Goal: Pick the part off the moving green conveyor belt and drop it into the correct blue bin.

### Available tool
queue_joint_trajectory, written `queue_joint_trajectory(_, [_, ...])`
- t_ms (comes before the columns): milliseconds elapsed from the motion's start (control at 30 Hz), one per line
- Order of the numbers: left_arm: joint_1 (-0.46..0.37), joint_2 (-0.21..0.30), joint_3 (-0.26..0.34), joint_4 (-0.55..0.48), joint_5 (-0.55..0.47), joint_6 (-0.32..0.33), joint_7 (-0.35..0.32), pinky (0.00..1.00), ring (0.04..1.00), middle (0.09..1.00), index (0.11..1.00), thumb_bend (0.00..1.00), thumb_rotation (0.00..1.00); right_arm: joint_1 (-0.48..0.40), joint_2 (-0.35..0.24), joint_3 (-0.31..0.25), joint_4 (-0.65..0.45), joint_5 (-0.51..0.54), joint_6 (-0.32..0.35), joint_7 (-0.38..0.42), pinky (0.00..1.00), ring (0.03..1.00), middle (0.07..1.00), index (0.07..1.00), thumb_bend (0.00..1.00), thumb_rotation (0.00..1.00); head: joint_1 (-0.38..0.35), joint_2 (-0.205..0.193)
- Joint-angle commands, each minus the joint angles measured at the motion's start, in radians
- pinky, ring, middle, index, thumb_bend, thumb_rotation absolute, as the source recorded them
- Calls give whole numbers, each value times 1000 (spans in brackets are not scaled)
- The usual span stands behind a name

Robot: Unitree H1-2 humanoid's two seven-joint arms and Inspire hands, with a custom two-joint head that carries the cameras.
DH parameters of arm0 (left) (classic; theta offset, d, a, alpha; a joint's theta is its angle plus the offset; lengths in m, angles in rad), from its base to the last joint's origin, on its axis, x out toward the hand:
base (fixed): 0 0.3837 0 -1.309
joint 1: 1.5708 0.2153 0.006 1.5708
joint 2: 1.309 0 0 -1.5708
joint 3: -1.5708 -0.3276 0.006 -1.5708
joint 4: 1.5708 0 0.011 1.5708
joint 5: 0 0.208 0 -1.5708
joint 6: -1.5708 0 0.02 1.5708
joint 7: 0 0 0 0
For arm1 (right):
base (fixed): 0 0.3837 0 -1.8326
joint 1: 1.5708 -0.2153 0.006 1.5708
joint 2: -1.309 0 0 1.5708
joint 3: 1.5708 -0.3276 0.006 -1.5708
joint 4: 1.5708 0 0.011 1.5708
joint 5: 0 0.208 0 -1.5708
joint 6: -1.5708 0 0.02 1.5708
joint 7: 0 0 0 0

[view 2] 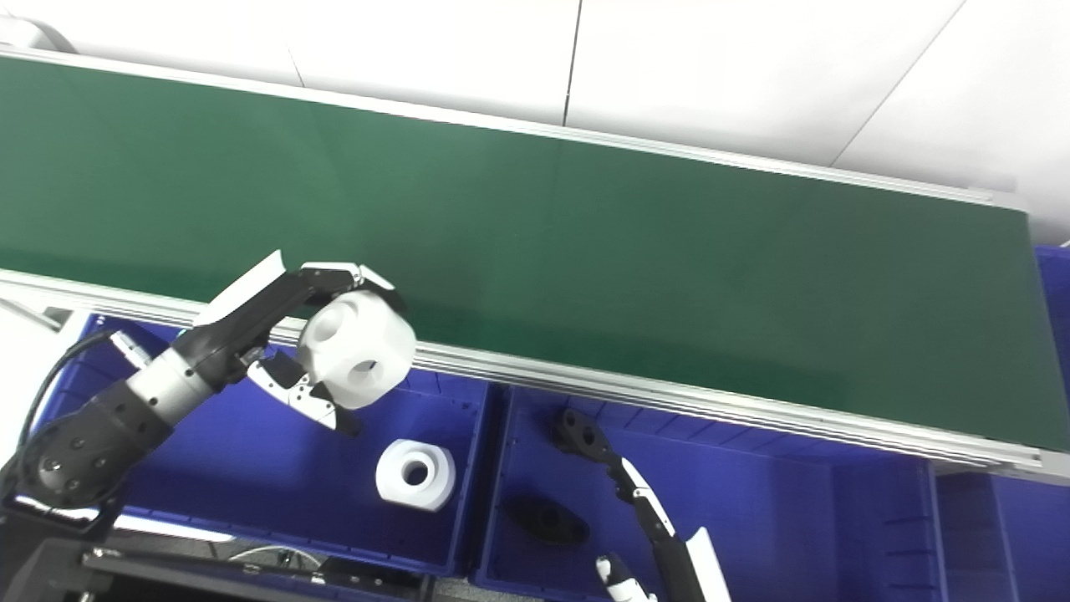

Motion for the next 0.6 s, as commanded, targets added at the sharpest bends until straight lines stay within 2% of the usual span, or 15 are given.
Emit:
queue_joint_trajectory(0, [18, 24, 6, -34, -31, -27, 5, 357, 463, 483, 533, 475, 0, 16, 1, 2, -21, 6, -60, -15, 882, 918, 935, 925, 574, 1000, 1, 3])
queue_joint_trajectory(100, [47, 26, 2, -26, -16, -48, 7, 350, 443, 517, 534, 474, 0, 17, -1, 3, -21, 2, -60, -18, 883, 917, 932, 924, 572, 1000, 4, 5])
queue_joint_trajectory(200, [72, 24, 3, -20, -12, -56, 12, 345, 437, 518, 537, 474, 0, 21, 0, 2, -24, 2, -60, -16, 883, 917, 932, 924, 576, 1000, 8, 8])
queue_joint_trajectory(233, [80, 24, 3, -18, -12, -60, 13, 364, 462, 492, 525, 476, 0, 22, 0, 2, -25, 3, -60, -15, 884, 917, 932, 924, 578, 1000, 8, 8])
queue_joint_trajectory(367, [104, 28, 6, 0, -3, -83, 15, 349, 440, 517, 534, 475, 0, 22, 0, 5, -22, 1, -60, -16, 884, 918, 932, 925, 580, 1000, 10, 8])
queue_joint_trajectory(567, [126, 37, -1, 38, 49, -145, 19, 364, 443, 526, 521, 476, 0, 23, 7, 3, -26, -4, -60, -16, 882, 916, 930, 921, 579, 1000, 5, 12])
